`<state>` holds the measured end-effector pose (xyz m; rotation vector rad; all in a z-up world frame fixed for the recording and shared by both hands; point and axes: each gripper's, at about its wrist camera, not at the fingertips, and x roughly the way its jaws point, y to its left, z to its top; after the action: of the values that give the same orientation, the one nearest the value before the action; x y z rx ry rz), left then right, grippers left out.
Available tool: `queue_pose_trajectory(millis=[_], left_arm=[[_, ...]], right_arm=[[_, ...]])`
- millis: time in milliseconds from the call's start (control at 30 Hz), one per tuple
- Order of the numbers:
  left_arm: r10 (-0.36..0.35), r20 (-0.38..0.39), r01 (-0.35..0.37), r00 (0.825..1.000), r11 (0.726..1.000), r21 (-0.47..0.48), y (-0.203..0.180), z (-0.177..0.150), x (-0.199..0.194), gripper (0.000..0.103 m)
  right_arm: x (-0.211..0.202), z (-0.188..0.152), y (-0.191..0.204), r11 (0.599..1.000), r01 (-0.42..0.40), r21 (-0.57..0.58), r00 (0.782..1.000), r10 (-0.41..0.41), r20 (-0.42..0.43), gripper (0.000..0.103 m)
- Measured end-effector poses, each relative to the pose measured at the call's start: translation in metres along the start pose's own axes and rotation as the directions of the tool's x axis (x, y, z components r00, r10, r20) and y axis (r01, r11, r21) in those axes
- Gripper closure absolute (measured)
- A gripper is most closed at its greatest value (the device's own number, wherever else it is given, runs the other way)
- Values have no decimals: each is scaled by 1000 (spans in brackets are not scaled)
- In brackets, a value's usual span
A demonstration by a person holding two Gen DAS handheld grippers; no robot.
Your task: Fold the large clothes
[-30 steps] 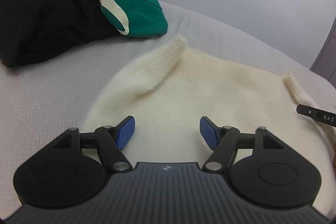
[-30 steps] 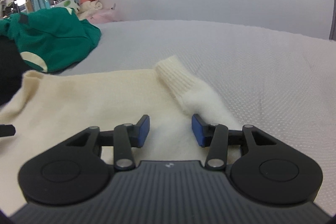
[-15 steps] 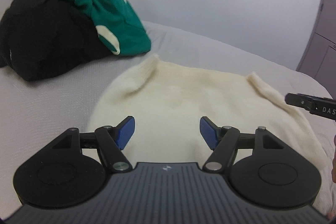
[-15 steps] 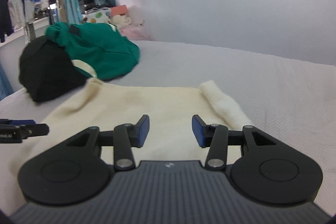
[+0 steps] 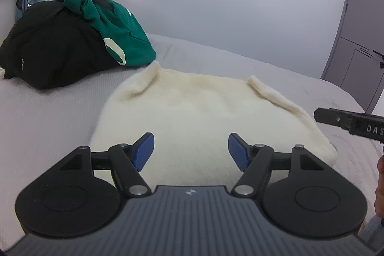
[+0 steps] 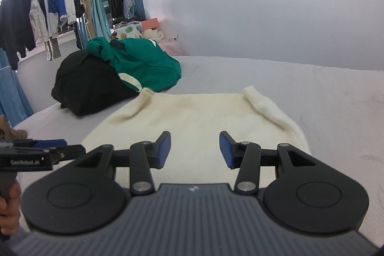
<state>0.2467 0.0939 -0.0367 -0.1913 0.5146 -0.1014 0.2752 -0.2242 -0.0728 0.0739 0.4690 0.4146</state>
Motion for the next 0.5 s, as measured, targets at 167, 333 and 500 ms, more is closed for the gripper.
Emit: queue_pose_trajectory(millis=[167, 333, 500], left_arm=[[-4, 10, 4, 1000, 1000, 6, -9, -11, -15, 30], [17, -25, -17, 1000, 1000, -14, -7, -14, -5, 30], [20, -69, -23, 997, 999, -35, -4, -18, 8, 30]], right_arm=[[-17, -9, 7, 1000, -11, 0, 1000, 11, -4, 56], [-12, -18, 10, 999, -21, 38, 999, 22, -46, 55], [4, -30, 2, 987, -27, 159, 990, 48, -134, 55]])
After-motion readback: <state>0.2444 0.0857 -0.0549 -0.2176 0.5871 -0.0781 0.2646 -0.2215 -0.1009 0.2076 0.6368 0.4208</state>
